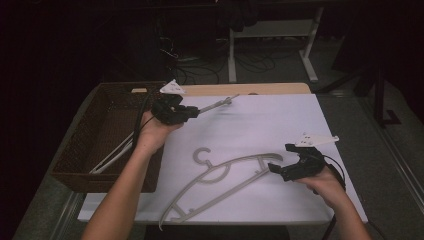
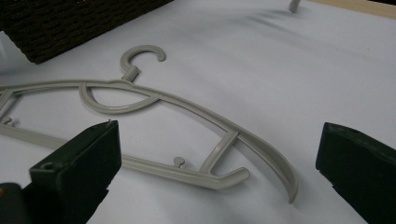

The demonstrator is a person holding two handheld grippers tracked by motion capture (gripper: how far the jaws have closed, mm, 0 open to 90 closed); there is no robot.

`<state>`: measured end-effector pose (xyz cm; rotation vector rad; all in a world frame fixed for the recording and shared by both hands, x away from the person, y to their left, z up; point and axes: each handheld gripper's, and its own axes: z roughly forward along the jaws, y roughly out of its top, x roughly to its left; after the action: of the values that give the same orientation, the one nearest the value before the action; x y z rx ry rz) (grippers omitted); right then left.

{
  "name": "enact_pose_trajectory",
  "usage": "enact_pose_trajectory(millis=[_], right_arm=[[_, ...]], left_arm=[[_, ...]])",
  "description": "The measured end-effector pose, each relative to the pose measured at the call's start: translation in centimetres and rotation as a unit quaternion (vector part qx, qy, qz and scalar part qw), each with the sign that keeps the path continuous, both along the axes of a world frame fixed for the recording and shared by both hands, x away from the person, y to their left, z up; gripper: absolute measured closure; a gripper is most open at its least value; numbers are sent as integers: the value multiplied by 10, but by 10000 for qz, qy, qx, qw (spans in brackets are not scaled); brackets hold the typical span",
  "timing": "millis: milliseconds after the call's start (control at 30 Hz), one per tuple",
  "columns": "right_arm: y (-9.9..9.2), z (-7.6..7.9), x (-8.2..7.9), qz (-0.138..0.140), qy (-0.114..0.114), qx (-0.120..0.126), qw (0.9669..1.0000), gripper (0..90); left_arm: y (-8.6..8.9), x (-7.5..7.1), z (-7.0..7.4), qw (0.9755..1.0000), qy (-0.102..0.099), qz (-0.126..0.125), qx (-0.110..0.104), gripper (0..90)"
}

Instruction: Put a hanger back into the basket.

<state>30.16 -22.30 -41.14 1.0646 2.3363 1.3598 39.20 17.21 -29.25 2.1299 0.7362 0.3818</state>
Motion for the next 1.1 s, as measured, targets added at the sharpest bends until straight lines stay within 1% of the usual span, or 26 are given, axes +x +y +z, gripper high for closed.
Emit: enact_pose_trajectory(millis=[100, 267, 467, 600, 733, 767, 800, 933, 1033, 1100], right_arm=[[1, 0, 0, 8, -2, -12, 10000, 0], [1, -1, 0, 1, 16, -26, 10000, 0], [0, -1, 1, -25, 33, -24, 10000, 0], [0, -1, 1, -31, 33, -35, 10000, 0], [1, -2, 2, -38, 37, -66, 10000, 0], [1, -2, 2, -38, 37, -66, 10000, 0], [1, -2, 2, -42, 37, -65, 10000, 0], [0, -2, 3, -62, 52, -72, 9999, 0], [0, -2, 3, -78, 54, -76, 9999, 0], [0, -2, 3, -84, 61, -75, 9999, 0]], left_arm=[[11, 1, 8, 10000, -32, 19, 7, 830], [30, 1, 21, 9999, -105, 45, -120, 830], [58, -6, 40, 9994, -224, 113, -228, 830], [83, -11, 50, 9990, -178, 150, -394, 829], [111, -18, 57, 9981, -193, 268, -530, 829], [111, -18, 57, 9981, -193, 268, -530, 829], [124, -22, 61, 9972, -219, 325, -635, 829], [151, -31, 69, 9953, -243, 436, -825, 829], [171, -38, 75, 9941, -282, 547, -892, 829], [184, -44, 78, 9933, -322, 666, -885, 829]])
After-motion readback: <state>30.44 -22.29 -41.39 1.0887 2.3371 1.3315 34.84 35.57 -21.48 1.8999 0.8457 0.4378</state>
